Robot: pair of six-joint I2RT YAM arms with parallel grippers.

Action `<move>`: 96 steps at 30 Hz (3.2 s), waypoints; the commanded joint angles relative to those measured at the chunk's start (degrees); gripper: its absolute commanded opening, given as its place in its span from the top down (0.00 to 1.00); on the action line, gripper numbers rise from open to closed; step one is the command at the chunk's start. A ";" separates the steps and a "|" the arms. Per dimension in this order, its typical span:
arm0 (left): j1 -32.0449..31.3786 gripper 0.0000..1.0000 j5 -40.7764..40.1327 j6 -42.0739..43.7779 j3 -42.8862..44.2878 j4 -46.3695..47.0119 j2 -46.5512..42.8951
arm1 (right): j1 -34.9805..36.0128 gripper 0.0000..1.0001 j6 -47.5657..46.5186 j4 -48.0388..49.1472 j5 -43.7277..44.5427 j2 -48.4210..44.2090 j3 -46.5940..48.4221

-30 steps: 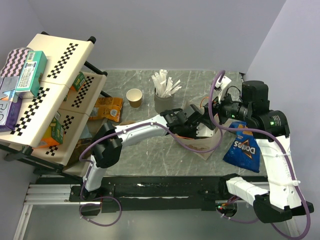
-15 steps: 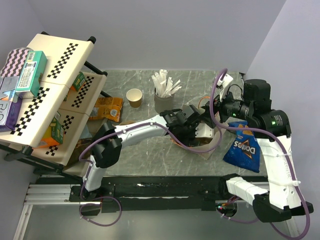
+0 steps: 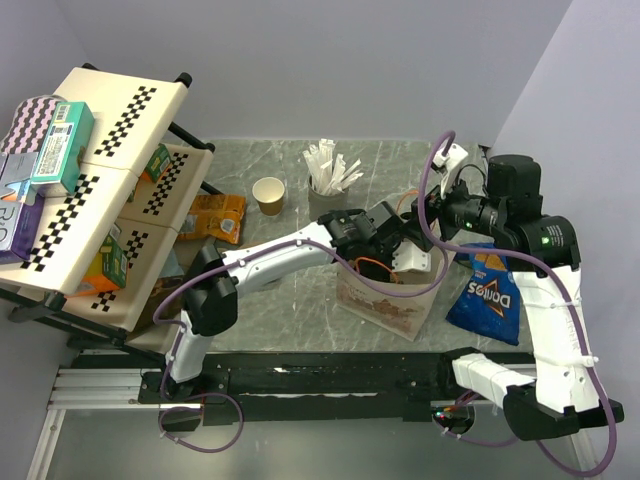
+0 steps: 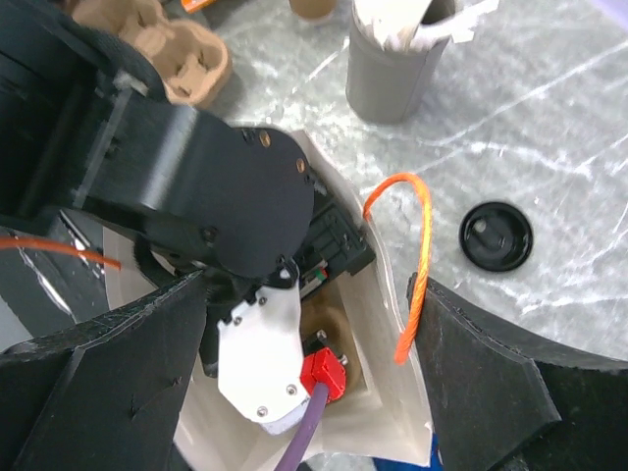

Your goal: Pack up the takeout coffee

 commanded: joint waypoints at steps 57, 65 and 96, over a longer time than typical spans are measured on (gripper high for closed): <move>19.32 0.03 17.74 -21.51 3.64 25.47 -29.98 | -5.34 0.11 6.59 5.02 -3.72 10.13 20.24; 25.39 0.03 9.12 -20.80 0.21 22.93 -33.58 | -5.51 0.10 7.55 11.26 3.90 7.07 17.52; 44.56 0.15 40.85 -52.88 -3.30 48.51 -36.48 | -5.60 0.14 7.11 18.21 19.75 7.76 13.82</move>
